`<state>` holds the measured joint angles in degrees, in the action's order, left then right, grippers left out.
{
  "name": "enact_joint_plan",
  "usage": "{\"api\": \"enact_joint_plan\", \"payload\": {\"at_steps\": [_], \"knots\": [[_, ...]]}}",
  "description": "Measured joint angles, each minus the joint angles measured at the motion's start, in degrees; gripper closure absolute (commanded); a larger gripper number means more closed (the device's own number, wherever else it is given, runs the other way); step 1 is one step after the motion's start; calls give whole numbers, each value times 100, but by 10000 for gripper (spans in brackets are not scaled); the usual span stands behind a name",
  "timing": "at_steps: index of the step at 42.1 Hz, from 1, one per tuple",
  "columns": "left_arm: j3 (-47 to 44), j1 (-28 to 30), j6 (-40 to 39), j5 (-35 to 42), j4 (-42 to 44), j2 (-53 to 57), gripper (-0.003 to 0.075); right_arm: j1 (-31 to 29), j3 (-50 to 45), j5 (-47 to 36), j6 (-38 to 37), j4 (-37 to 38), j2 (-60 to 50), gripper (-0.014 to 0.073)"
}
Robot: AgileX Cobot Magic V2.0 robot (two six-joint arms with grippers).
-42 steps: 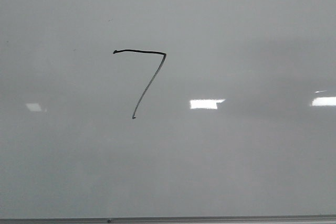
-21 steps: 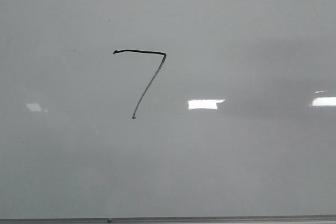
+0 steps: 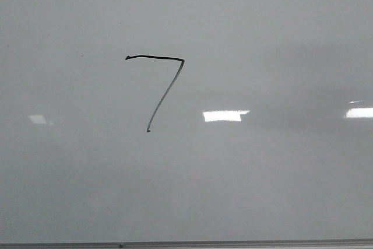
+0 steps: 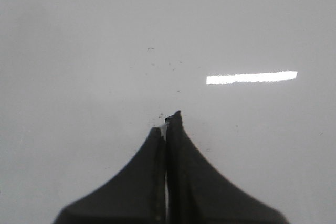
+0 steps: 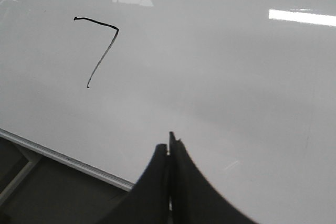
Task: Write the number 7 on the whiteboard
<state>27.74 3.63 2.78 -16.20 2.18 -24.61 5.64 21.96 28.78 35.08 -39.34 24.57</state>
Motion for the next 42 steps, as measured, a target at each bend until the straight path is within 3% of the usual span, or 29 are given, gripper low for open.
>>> {"api": "enact_joint_plan", "payload": {"at_steps": [19,26,34,42], "knots": [[-444,0,0,391,0,211,741,0,0,0,0,-10,0,662],[-1055,-135,16,596,-125,869,741,0,0,0,0,-21,0,662],[-1789,-394,769,606,-734,1901,741,0,0,0,0,-32,0,662],[-2452,-417,899,646,-870,2488,741,0,0,0,0,-32,0,662]]}}
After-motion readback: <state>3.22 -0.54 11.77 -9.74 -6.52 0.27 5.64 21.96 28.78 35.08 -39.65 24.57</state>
